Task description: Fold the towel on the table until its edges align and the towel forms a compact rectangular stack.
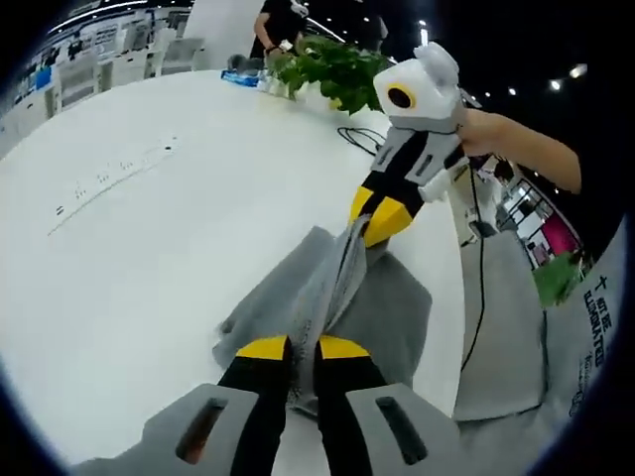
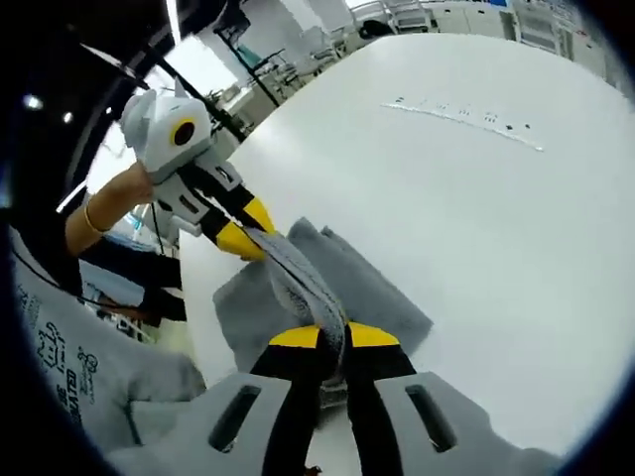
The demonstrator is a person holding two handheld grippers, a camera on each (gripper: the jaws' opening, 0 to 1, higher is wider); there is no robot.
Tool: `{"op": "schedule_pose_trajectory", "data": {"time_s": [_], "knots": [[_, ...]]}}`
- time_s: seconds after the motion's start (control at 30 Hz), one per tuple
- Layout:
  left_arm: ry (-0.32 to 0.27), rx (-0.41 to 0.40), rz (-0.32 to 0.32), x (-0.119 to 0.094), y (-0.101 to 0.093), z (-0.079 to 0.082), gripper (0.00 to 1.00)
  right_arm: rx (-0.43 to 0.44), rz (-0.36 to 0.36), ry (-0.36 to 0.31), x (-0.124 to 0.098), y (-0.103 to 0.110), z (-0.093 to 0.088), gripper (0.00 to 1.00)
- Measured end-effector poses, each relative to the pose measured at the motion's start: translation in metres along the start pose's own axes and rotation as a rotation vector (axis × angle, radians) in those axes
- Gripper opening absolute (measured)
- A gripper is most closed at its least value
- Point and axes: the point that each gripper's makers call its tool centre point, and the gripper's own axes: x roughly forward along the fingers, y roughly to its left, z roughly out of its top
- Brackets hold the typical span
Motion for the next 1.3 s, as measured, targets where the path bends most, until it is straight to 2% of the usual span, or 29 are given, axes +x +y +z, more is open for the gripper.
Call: {"op": "schedule_pose_trajectory", "data": {"time_s": [0.17,0.27,0.43,0.53,0.57,0.7,1.0,1.3], "knots": [[-0.033,-0.154,-0.024,0.009,0.01,0.001,0.12,0.146,0.012,-0.013,0.008,-0.016,-0.001,0.07],[-0.061,-0.192,-0.041,0.008,0.013,0.002,0.14,0.153,0.039,-0.044,0.009,-0.019,-0.001,0.08],[-0.158,-0.211,-0.076,-0.001,0.021,0.006,0.29,0.145,0.093,-0.127,0.004,-0.018,-0.001,0.12],[-0.181,-0.243,-0.09,-0.005,0.02,0.005,0.37,0.179,0.103,-0.175,0.002,-0.017,0.0,0.19],[-0.185,-0.248,-0.095,-0.006,0.019,0.004,0.4,0.186,0.11,-0.184,0.0,-0.018,-0.001,0.19],[-0.194,-0.255,-0.109,-0.007,0.016,0.001,0.4,0.205,0.131,-0.225,-0.004,-0.016,0.001,0.2],[-0.186,-0.255,-0.074,-0.01,0.001,-0.014,0.45,0.18,0.136,-0.279,-0.013,-0.006,-0.007,0.27],[-0.168,-0.234,-0.027,-0.016,-0.01,-0.029,0.47,0.147,0.134,-0.284,-0.016,0.005,-0.025,0.29]]}}
